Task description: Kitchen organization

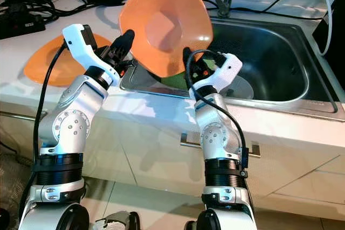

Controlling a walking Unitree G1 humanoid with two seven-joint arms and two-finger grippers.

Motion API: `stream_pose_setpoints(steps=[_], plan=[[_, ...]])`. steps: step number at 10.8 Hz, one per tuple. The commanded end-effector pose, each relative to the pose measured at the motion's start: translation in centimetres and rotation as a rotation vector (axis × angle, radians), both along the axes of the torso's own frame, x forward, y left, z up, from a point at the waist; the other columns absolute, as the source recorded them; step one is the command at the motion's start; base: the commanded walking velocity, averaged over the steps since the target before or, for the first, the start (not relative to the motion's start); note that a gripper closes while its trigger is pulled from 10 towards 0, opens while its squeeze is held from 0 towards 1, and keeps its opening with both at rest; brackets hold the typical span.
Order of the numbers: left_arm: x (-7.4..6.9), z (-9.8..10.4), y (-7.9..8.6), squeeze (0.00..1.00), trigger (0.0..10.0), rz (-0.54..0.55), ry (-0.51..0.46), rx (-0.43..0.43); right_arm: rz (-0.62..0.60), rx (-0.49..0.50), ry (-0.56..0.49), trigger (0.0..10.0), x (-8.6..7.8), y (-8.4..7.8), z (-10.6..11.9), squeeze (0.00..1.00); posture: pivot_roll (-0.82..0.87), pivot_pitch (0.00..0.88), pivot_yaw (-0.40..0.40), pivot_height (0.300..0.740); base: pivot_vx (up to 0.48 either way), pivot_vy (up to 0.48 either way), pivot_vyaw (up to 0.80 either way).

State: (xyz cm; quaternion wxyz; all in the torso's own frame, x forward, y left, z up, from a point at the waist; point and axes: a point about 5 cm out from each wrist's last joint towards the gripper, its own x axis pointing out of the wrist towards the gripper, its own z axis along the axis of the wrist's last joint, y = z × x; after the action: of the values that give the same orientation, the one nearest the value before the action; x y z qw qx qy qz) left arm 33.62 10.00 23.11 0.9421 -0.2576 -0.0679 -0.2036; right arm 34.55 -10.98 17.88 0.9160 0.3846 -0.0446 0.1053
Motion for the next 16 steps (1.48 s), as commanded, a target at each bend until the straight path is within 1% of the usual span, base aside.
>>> stream_pose_setpoints(steps=[1, 2, 3, 6, 9, 12, 13, 14, 15, 16], plan=[[-0.3, 0.9, 0.0, 0.00, 10.0, -0.018, -0.043, -0.017, 0.025, 0.068, -0.008, 0.0, 0.3, 1.1, 1.0, 0.00, 0.10, 0.052, 0.030, 0.740, 0.000, 0.000, 0.00], [-0.2, 0.8, 0.1, 0.00, 10.0, -0.015, -0.039, -0.020, 0.025, 0.087, -0.003, 0.0, 0.4, 1.0, 1.0, 0.00, 0.10, 0.052, 0.030, 0.740, 0.000, 0.000, 0.00], [-0.2, 0.7, -0.1, 0.00, 10.0, -0.019, -0.034, -0.027, 0.032, 0.137, 0.000, 0.0, 0.4, 0.9, 1.2, 0.00, 0.09, 0.059, 0.030, 0.740, 0.000, 0.000, 0.00], [-0.3, 0.6, -0.4, 0.00, 10.0, -0.036, -0.025, -0.024, 0.070, 0.201, 0.000, 0.0, 0.4, 1.2, 1.4, 0.00, 0.10, 0.073, 0.027, 0.740, 0.000, 0.000, 0.00], [-0.3, 0.5, -0.4, 0.00, 10.0, -0.029, -0.020, -0.017, 0.091, 0.224, -0.001, 0.0, 0.4, 1.3, 1.5, 0.00, 0.10, 0.075, 0.027, 0.740, 0.000, 0.000, 0.00], [-0.2, 0.3, -0.3, 0.00, 10.0, -0.020, -0.014, 0.009, 0.120, 0.261, -0.005, 0.0, 0.2, 1.4, 1.6, 0.00, 0.10, 0.074, 0.028, 0.740, 0.000, 0.000, 0.00], [-0.2, 0.1, -0.4, 0.00, 10.0, -0.025, -0.016, 0.041, 0.135, 0.291, -0.006, 0.0, 0.2, 1.5, 1.7, 0.00, 0.10, 0.064, 0.031, 0.740, 0.000, 0.000, 0.00], [-0.2, 0.0, -0.5, 0.00, 10.0, -0.025, -0.016, 0.051, 0.138, 0.298, -0.006, 0.0, 0.2, 1.5, 1.6, 0.00, 0.10, 0.060, 0.031, 0.740, 0.000, 0.000, 0.00], [-0.3, -0.2, -0.6, 0.67, 10.0, -0.026, -0.012, 0.056, 0.141, 0.303, -0.007, 0.0, 0.1, 1.5, 1.6, 0.00, 0.10, 0.048, 0.031, 0.740, 0.000, 0.000, 0.00], [-0.3, -0.3, -0.6, 1.00, 10.0, -0.033, -0.007, 0.050, 0.141, 0.306, -0.009, 0.0, 0.1, 1.5, 1.6, 0.00, 0.10, 0.044, 0.033, 0.740, 0.000, 0.000, 0.00]])
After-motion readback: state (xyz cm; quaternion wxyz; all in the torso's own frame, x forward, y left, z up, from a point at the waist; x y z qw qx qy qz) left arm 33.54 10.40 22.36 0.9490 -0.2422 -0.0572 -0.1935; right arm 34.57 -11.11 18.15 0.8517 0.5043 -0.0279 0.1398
